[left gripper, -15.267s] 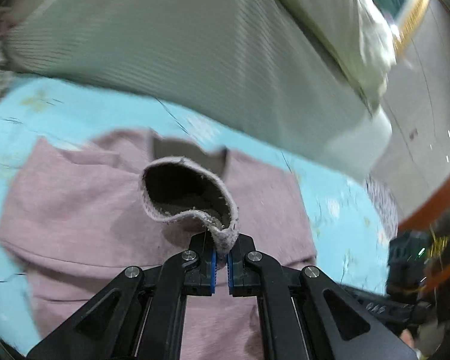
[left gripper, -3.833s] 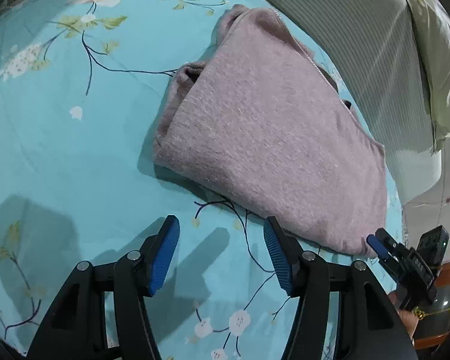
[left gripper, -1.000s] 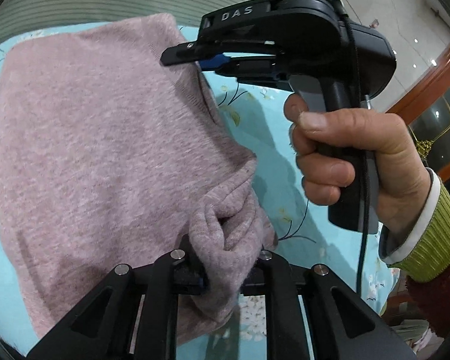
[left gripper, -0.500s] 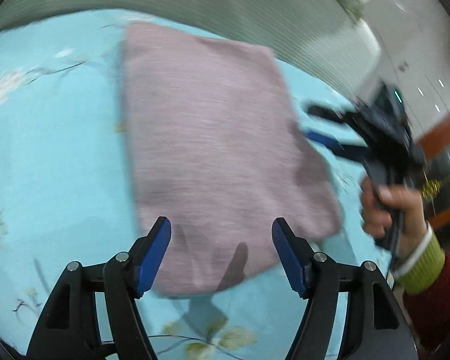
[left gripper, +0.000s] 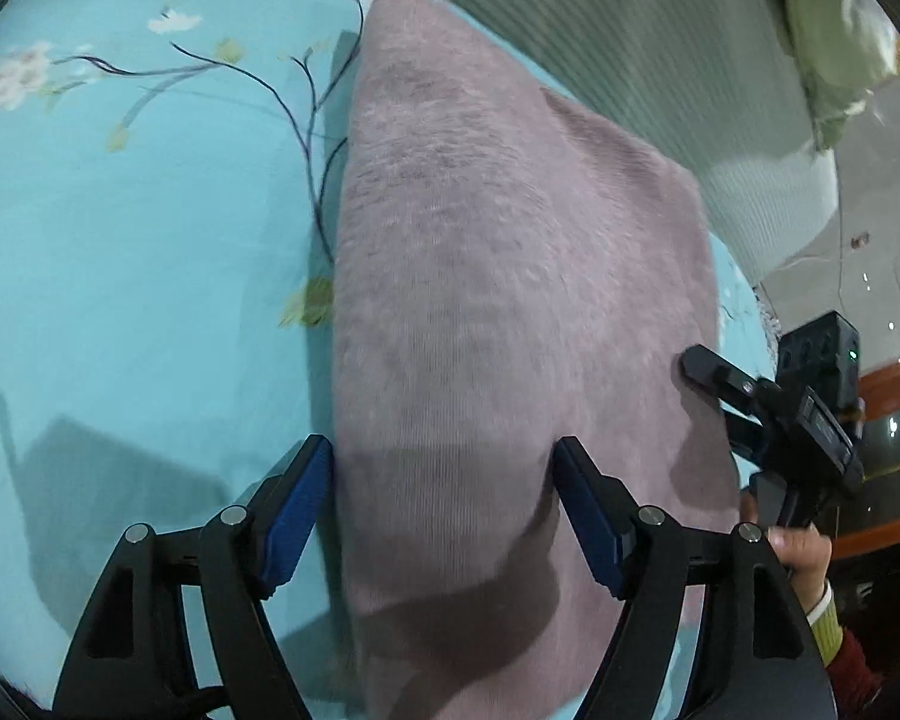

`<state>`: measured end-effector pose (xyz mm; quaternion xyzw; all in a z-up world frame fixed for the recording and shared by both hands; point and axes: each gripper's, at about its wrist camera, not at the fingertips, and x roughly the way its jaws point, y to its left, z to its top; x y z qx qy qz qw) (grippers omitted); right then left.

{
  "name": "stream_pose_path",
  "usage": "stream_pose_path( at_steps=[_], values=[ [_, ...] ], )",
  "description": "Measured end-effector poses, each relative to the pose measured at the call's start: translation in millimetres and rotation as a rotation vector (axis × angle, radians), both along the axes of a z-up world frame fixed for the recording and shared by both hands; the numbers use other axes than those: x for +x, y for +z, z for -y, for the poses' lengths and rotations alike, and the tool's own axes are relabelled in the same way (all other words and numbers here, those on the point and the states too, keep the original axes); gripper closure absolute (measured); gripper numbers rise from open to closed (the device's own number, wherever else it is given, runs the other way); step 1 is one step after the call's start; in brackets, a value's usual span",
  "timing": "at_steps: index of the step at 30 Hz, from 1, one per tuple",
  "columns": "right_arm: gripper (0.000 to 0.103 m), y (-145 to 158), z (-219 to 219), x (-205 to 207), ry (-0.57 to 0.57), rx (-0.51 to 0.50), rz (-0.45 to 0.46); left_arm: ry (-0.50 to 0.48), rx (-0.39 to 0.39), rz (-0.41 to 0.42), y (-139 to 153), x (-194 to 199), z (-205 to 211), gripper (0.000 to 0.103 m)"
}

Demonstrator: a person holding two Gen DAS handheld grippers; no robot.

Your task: Fold small clothes

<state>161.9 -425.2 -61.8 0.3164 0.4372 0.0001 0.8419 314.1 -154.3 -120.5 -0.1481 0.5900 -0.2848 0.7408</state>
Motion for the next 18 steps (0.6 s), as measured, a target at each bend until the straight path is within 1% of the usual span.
stream_pose_path(
  at_steps=[1,2,3,5,6,7,8,12,14,17,18],
  values=[
    [0.025,-1.5,0.2,2.0,0.005,0.005,0.002,0.003,-0.005,-0.007,-3.4,3.6,1.8,0.026],
    [0.036,-2.5,-0.5,3.6,0.007,0.011,0.006,0.008,-0.015,-0.011,-6.4,7.2,5.5,0.028],
    [0.055,-3.7,-1.1,4.4,0.006,0.017,-0.002,0.012,-0.024,-0.007,-7.4,9.8,6.8,0.03],
    [0.062,-3.1,-3.1,3.3,-0.004,0.022,-0.012,0.006,-0.029,0.007,-6.8,12.6,8.6,0.052],
    [0.065,0.4,-6.0,1.2,-0.004,0.026,-0.001,0.004,-0.035,0.009,-5.6,12.8,8.0,0.055],
    [0.066,4.6,-9.5,-1.1,-0.001,0.028,0.01,0.002,-0.047,0.019,-2.4,11.1,5.8,0.062],
    [0.068,9.6,-16.6,-2.5,0.004,0.021,0.027,-0.001,-0.049,0.03,2.2,8.4,2.5,0.066],
    [0.07,21.3,-50.6,0.2,0.066,0.018,0.052,-0.015,-0.042,0.107,29.8,-10.8,-14.5,0.068],
    [0.07,23.2,-78.4,8.0,0.12,0.007,0.062,0.0,-0.044,0.132,41.7,-23.3,-30.4,0.068],
    [0.07,17.6,-110.0,21.6,0.183,0.027,0.07,0.053,-0.03,0.149,51.7,-34.7,-64.5,0.068],
    [0.07,14.6,-120.4,27.1,0.204,0.033,0.069,0.082,-0.026,0.15,54.4,-38.2,-83.6,0.068]
  ],
)
